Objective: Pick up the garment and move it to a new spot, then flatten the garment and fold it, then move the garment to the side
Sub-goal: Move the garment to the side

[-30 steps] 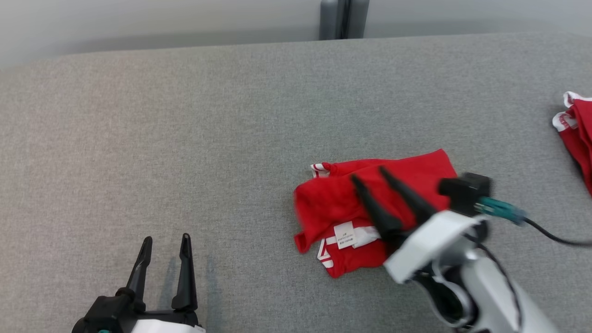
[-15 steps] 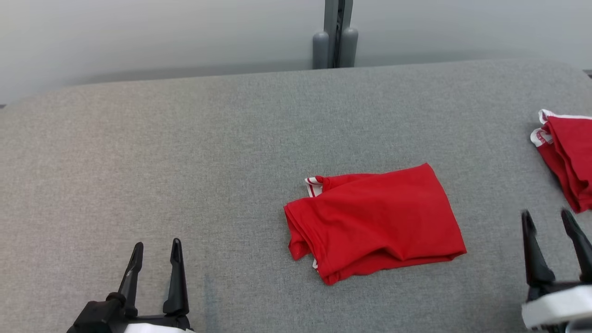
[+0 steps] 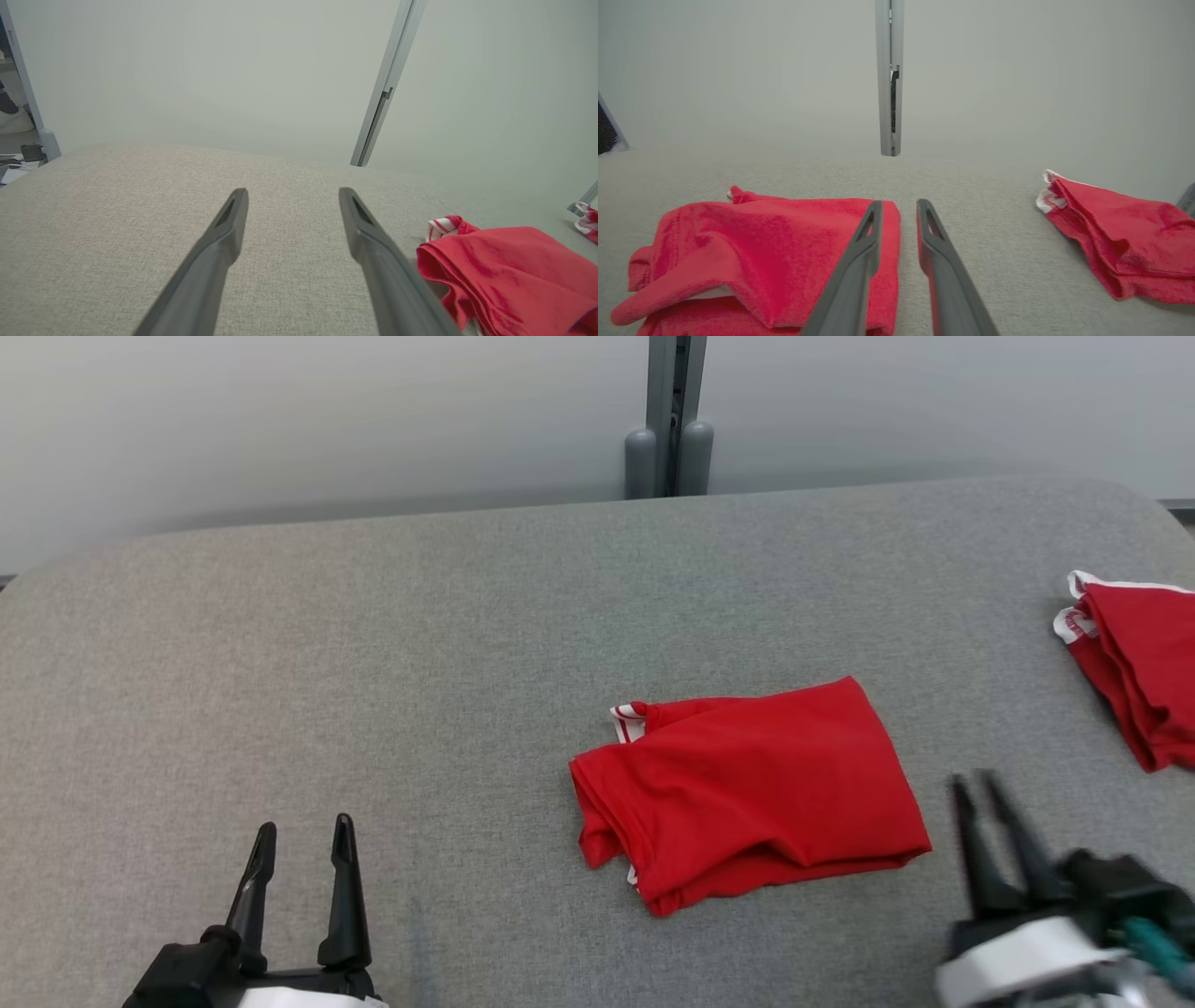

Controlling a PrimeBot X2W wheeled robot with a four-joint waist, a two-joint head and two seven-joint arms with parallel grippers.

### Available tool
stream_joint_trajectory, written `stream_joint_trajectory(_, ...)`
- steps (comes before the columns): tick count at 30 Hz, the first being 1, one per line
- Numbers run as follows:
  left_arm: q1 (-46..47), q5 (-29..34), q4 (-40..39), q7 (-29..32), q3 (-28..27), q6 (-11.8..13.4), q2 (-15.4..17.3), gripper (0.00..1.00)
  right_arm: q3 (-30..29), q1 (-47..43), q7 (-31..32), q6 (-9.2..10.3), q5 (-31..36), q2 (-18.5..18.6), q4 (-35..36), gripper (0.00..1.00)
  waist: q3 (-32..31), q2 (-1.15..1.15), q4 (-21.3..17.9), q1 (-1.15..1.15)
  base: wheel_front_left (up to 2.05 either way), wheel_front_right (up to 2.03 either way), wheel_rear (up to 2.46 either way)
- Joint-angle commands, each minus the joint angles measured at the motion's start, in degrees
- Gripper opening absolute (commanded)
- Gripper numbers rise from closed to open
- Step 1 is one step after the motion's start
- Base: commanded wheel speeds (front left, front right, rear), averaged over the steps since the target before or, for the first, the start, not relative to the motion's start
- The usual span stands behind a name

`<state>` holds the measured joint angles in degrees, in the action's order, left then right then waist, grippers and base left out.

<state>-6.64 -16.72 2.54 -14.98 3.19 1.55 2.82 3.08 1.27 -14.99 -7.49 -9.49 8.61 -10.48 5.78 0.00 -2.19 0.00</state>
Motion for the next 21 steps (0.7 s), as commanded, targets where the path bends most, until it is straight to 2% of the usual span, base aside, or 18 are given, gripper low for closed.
stream_joint_trajectory(1,0.6,0.3,-0.3,-0.3,0.0,-0.2,0.2,1.0,1.7,1.3,-0.2,0.0,0.7,-0.5,-0.7,0.0,0.6,0.0,0.2,0.0,0.0,0.0,0.0)
stream_joint_trajectory(5,2.2,0.5,-0.7,-0.3,1.1,-0.3,0.2,1.0,10.8,7.1,-0.2,0.0,1.8,-2.0,-6.9,0.0,2.9,0.0,1.5,0.0,0.0,0.0,0.0)
stream_joint_trajectory(10,3.1,0.7,-0.7,-0.3,1.8,-0.1,0.2,1.0,16.8,15.2,0.0,0.01,3.3,-4.2,-18.9,0.0,5.0,0.0,3.0,0.0,0.0,0.0,0.0)
stream_joint_trajectory(14,3.8,1.1,-0.5,-0.3,1.7,-0.3,0.2,1.0,21.7,20.2,2.6,0.01,3.6,-5.3,-27.5,0.0,6.1,0.0,4.1,0.0,0.0,0.0,0.0)
stream_joint_trajectory(21,4.7,1.5,-0.6,-0.3,1.7,-0.5,0.2,1.0,32.4,25.0,4.7,-0.07,-2.2,-5.7,-32.3,0.0,6.9,0.0,5.2,0.0,0.0,0.0,0.0)
